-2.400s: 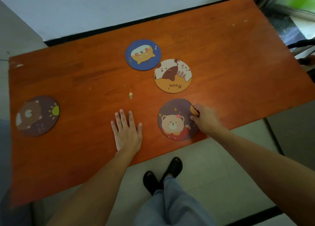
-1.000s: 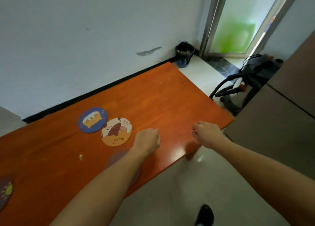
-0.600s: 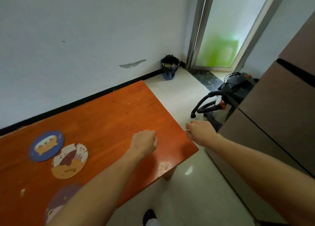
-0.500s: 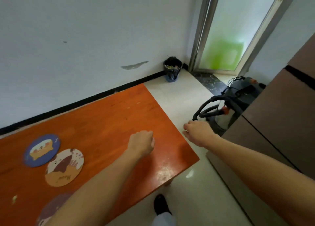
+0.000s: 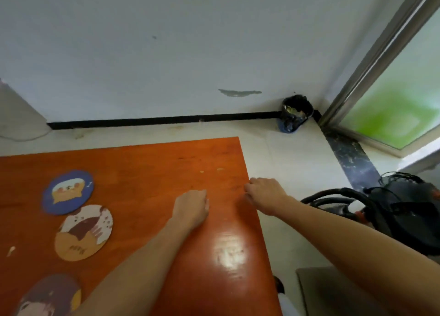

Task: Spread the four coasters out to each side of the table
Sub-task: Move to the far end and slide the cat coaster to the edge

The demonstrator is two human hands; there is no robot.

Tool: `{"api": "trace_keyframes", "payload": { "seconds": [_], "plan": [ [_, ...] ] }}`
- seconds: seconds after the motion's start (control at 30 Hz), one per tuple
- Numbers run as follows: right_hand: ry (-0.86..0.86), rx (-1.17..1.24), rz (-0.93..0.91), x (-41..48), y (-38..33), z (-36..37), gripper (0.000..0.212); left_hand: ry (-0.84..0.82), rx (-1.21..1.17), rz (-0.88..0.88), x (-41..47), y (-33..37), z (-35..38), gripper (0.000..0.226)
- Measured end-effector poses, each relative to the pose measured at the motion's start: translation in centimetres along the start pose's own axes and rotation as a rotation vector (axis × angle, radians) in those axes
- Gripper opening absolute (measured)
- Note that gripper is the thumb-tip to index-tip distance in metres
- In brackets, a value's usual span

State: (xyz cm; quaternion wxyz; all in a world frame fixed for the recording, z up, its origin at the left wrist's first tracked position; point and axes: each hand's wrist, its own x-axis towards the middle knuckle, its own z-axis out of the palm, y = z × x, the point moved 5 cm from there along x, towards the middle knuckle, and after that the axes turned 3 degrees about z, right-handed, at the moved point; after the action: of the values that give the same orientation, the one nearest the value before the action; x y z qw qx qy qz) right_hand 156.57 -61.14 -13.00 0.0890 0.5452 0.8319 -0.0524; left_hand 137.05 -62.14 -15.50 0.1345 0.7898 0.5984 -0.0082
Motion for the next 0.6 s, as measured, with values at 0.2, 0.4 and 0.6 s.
{"api": "trace_keyframes", "payload": {
  "seconds": [0.2,0.4,0.6],
  "plan": [
    [-0.052,-0.027,-0.311,8.5,-0.8,1.9,0.03,-0.037,-0.059,-0.354,0.0,-2.8,1.9,0.028],
    [-0.092,-0.034,-0.618,12.4,-3.1,2.9,0.032,-0.063,-0.148,-0.704,-3.7,-1.5,2.8,0.025],
    [-0.132,-0.081,-0.838,14.1,-8.1,1.3,0.033,0.022,-0.254,-0.951,-9.2,-0.3,2.0,0.022]
  ]
}}
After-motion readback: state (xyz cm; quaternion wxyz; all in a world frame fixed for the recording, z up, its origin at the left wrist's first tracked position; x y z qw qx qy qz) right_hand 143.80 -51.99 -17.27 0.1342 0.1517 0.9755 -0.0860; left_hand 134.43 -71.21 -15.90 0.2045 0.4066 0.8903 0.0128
